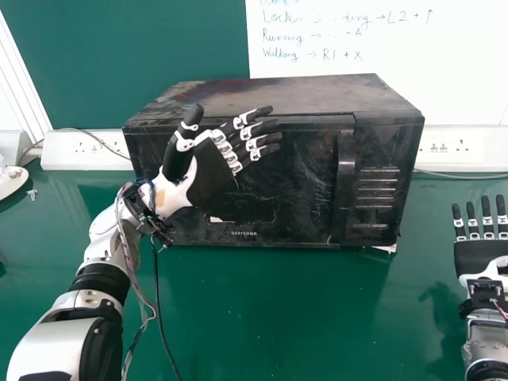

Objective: Open the door of oven

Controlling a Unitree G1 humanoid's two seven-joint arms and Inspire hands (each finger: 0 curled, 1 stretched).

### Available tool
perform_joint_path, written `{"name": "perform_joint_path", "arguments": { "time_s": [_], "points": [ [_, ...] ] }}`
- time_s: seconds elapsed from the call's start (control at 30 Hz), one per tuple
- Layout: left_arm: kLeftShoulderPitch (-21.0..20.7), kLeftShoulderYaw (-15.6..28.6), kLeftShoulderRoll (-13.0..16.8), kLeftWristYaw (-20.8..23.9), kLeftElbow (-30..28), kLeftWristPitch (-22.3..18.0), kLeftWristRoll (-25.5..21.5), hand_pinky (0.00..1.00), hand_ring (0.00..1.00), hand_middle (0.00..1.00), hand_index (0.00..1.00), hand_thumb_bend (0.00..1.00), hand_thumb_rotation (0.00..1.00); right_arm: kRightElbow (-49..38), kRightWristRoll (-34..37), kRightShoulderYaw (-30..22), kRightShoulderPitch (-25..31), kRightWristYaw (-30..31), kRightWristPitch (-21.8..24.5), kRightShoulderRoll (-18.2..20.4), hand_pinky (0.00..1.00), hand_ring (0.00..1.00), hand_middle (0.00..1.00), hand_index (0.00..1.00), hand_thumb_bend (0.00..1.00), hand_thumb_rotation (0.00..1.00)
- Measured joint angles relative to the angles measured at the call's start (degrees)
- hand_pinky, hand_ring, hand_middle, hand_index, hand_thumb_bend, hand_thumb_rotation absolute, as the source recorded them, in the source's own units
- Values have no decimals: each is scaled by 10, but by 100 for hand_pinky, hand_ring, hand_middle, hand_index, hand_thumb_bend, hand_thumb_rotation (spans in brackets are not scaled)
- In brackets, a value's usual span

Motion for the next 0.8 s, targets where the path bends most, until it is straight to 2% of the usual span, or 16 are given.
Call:
{"name": "perform_joint_path", "arguments": {
  "time_s": [0.17,0.4,0.8],
  "points": [
    [-3,-9,-2,22,0,0,17,59,88,97,92,96,96,0,1,-1,0,0,3,0,93,98,100,99,100,87],
    [-3,-24,-7,47,-13,19,33,62,87,96,92,92,97,0,1,-2,0,0,6,0,97,98,100,99,100,88],
    [-2,-53,-30,112,-40,46,59,58,84,93,92,92,99,0,1,-3,0,-1,6,0,96,98,100,99,100,88]
  ]
}}
